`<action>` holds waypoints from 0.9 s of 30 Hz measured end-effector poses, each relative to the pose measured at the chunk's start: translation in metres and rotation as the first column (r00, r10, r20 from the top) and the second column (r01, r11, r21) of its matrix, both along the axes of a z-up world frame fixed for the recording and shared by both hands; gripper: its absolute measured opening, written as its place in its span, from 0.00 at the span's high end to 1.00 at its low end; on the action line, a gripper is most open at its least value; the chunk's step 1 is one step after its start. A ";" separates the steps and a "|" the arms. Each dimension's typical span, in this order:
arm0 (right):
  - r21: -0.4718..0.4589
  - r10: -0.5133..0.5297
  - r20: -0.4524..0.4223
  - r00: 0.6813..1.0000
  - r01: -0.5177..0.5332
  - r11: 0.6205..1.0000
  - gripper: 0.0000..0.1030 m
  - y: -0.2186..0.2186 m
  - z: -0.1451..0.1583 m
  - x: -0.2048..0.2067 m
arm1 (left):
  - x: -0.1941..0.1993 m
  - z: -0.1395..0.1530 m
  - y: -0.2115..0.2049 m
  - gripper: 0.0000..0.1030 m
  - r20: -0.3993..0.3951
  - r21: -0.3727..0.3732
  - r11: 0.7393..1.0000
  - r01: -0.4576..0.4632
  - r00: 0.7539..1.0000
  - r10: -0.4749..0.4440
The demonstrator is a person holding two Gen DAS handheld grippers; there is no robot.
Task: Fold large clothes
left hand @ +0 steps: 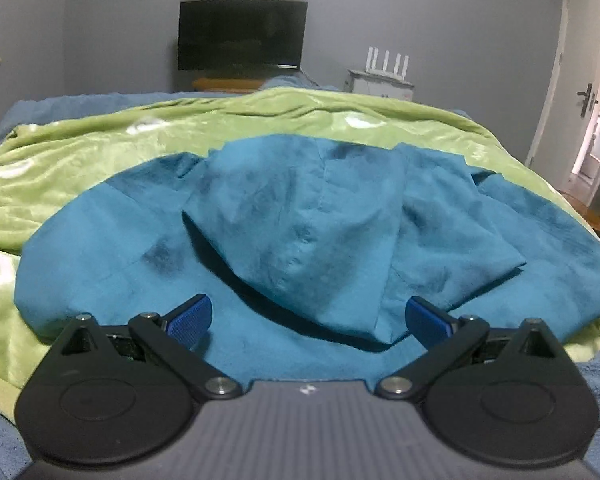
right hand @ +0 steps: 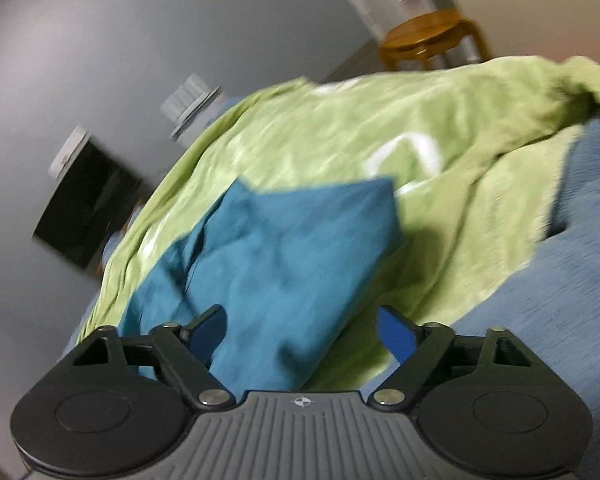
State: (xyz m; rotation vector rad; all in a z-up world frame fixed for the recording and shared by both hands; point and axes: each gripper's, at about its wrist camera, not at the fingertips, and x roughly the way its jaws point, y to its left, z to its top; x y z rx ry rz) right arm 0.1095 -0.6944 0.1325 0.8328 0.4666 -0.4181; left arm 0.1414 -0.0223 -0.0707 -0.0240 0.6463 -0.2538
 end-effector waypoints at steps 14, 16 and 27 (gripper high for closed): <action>0.081 0.017 0.100 0.995 -0.025 0.996 0.44 -0.009 -0.024 0.046 | 0.040 0.014 0.001 0.00 -0.012 -0.018 0.999 -0.033 0.999 0.032; -0.001 0.066 0.126 0.990 -0.066 0.998 0.40 0.004 -0.018 0.048 | 0.050 0.015 -0.006 0.00 -0.011 -0.011 1.000 -0.019 1.000 0.019; -0.024 0.114 0.116 0.987 -0.112 0.993 0.35 0.008 -0.032 0.081 | 0.042 -0.027 -0.076 0.00 -0.046 0.200 0.969 0.147 0.989 -0.140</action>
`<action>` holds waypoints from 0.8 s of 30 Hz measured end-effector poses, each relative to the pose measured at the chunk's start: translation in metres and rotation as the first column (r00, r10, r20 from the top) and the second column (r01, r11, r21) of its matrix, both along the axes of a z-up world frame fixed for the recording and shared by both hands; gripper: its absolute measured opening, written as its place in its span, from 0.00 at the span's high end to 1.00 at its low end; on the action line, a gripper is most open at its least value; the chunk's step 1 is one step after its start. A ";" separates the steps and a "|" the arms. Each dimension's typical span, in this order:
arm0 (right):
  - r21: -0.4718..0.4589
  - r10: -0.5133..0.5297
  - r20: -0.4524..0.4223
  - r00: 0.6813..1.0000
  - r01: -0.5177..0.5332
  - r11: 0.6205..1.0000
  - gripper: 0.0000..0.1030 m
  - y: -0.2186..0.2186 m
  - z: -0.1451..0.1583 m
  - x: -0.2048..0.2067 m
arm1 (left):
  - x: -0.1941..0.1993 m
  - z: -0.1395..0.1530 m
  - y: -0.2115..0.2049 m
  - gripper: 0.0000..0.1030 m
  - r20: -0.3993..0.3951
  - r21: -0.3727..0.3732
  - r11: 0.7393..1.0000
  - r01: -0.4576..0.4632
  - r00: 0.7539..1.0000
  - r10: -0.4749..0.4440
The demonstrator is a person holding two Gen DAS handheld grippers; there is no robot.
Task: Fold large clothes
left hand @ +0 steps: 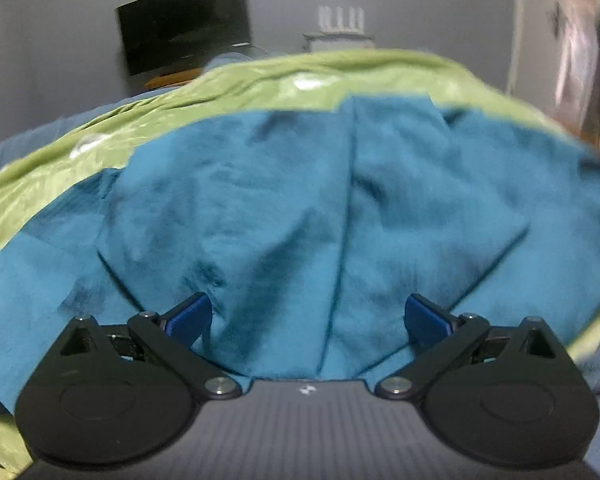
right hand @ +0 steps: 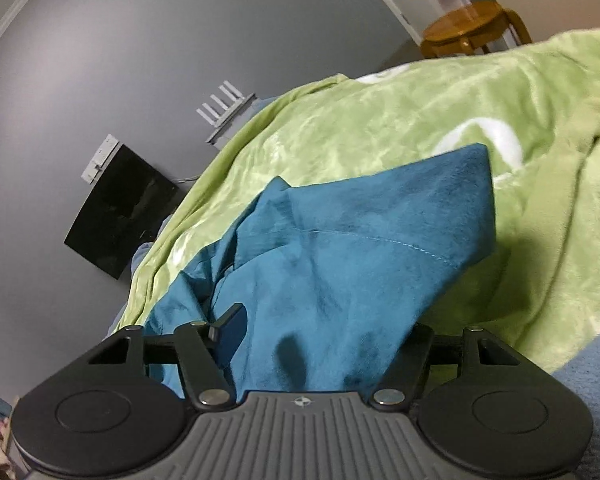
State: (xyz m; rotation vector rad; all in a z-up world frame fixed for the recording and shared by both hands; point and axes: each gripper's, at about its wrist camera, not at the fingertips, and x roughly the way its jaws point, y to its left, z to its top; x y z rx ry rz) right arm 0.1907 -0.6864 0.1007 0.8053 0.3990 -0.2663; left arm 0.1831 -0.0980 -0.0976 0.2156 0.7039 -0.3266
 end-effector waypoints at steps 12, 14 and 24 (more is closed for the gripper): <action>-0.171 0.078 0.072 0.994 -0.064 0.983 0.93 0.014 0.020 -0.005 | -0.015 -0.025 -0.001 0.00 -0.014 0.077 0.997 0.015 1.000 -0.014; -0.287 0.154 0.098 0.983 -0.120 0.950 0.93 0.038 0.042 -0.005 | -0.011 -0.019 0.005 0.00 -0.043 0.067 0.998 0.009 0.999 -0.006; -0.727 0.520 0.047 0.853 -0.328 0.603 0.93 0.196 0.108 0.013 | -0.016 0.123 0.149 0.00 0.064 -0.211 0.960 -0.184 0.977 0.201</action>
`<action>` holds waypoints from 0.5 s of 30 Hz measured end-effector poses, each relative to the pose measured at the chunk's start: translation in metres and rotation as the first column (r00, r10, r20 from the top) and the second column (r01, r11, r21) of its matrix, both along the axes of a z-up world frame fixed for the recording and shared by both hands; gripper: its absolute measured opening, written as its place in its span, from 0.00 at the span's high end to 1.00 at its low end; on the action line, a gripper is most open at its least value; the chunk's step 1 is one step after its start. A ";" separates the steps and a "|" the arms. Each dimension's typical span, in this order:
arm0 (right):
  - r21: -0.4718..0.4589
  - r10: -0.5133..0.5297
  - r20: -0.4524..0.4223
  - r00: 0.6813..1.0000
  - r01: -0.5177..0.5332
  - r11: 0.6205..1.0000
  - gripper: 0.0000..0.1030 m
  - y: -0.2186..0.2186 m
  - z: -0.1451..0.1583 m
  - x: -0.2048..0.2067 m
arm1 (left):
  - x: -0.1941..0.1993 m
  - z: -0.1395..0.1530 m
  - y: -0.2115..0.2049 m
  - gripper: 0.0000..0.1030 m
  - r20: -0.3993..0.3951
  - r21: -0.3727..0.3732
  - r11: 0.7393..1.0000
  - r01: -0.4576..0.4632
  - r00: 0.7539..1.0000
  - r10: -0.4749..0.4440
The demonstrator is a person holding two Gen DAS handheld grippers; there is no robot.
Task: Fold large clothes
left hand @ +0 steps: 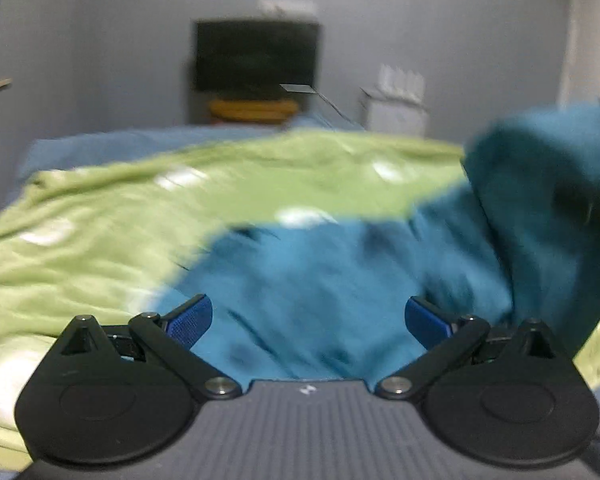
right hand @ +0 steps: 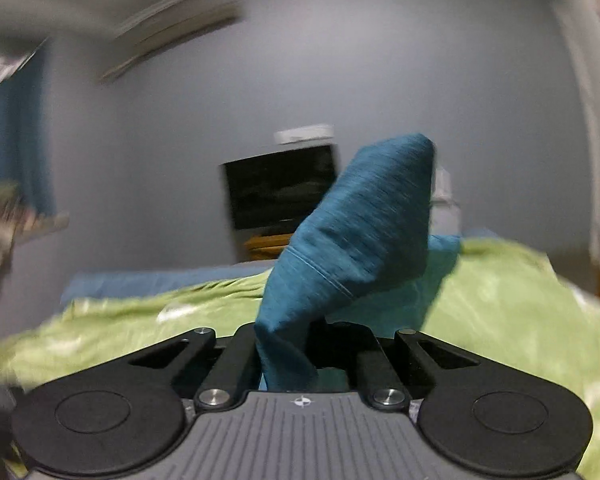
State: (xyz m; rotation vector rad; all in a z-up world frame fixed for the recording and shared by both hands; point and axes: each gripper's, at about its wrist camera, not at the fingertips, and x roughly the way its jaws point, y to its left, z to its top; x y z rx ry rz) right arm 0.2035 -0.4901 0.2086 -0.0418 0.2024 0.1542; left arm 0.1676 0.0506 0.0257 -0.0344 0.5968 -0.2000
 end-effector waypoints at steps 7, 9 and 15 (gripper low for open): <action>-0.174 0.171 -0.034 0.985 -0.174 0.969 0.93 0.096 -0.020 0.017 | -0.005 0.026 0.117 0.00 -0.018 -0.175 0.980 -0.092 0.996 0.090; -0.217 0.221 -0.065 0.973 -0.230 0.949 0.93 0.122 -0.032 0.019 | -0.005 0.023 0.139 0.00 -0.031 -0.212 0.971 -0.105 0.994 0.101; -0.345 0.365 -0.211 0.907 -0.418 0.840 0.93 0.190 -0.083 0.002 | -0.001 0.002 0.165 0.00 -0.099 -0.271 0.957 -0.102 0.992 0.078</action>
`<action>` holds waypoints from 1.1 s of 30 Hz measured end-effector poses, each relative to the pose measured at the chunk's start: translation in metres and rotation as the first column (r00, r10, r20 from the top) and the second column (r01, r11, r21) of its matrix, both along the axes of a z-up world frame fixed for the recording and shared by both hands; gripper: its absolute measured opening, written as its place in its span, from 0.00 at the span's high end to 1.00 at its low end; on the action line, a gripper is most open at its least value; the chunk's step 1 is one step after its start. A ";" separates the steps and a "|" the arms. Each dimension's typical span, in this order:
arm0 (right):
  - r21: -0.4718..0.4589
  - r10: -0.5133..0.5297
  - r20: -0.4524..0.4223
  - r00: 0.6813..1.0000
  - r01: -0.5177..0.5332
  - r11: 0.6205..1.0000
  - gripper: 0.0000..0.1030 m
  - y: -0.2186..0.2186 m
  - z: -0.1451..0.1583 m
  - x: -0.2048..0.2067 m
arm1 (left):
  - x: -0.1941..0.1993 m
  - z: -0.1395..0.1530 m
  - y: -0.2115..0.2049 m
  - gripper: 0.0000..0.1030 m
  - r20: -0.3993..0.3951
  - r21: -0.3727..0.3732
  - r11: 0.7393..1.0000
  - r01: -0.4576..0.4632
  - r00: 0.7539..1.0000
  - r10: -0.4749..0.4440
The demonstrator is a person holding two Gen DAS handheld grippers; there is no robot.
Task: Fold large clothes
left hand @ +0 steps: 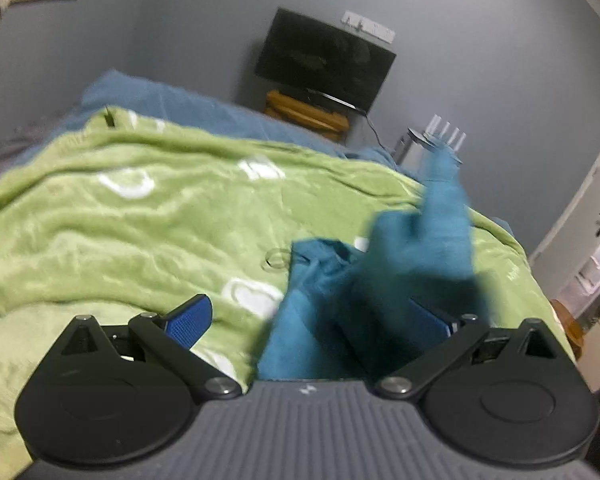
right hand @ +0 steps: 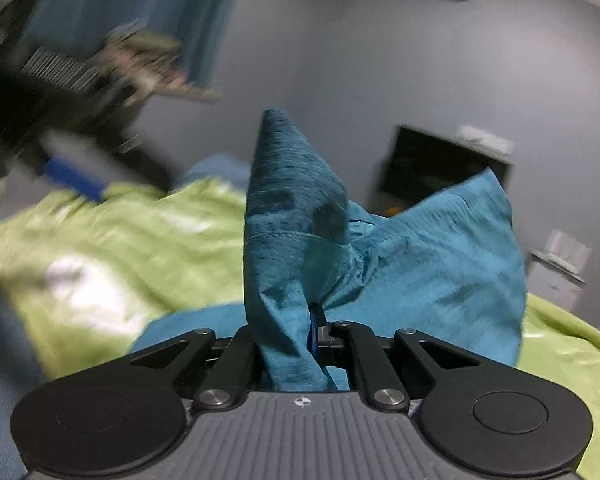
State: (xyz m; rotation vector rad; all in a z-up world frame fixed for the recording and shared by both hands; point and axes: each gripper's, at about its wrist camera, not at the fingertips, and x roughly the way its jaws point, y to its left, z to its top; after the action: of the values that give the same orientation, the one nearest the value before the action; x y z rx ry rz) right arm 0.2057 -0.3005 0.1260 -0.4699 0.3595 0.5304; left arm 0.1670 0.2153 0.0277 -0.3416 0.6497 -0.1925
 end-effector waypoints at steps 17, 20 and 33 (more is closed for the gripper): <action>0.466 0.032 -0.248 0.968 0.090 0.880 0.49 -0.114 0.036 -0.024 | 0.005 -0.002 -0.033 0.01 0.067 0.024 0.984 0.174 0.982 -0.175; 0.489 -0.140 -0.274 0.952 0.263 0.832 0.48 -0.155 0.042 -0.006 | 0.012 -0.005 -0.047 0.12 0.029 0.050 0.972 0.229 0.973 -0.230; 0.353 -0.273 -0.225 0.935 0.339 0.872 0.48 -0.167 0.018 0.049 | 0.041 -0.014 -0.025 0.13 0.029 0.242 0.881 0.407 0.904 -0.426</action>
State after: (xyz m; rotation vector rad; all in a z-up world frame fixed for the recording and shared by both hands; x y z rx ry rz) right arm 0.2545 -0.4674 0.1441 0.0221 0.4700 0.3171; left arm 0.2080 0.1904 0.0134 0.0372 0.6514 -0.5370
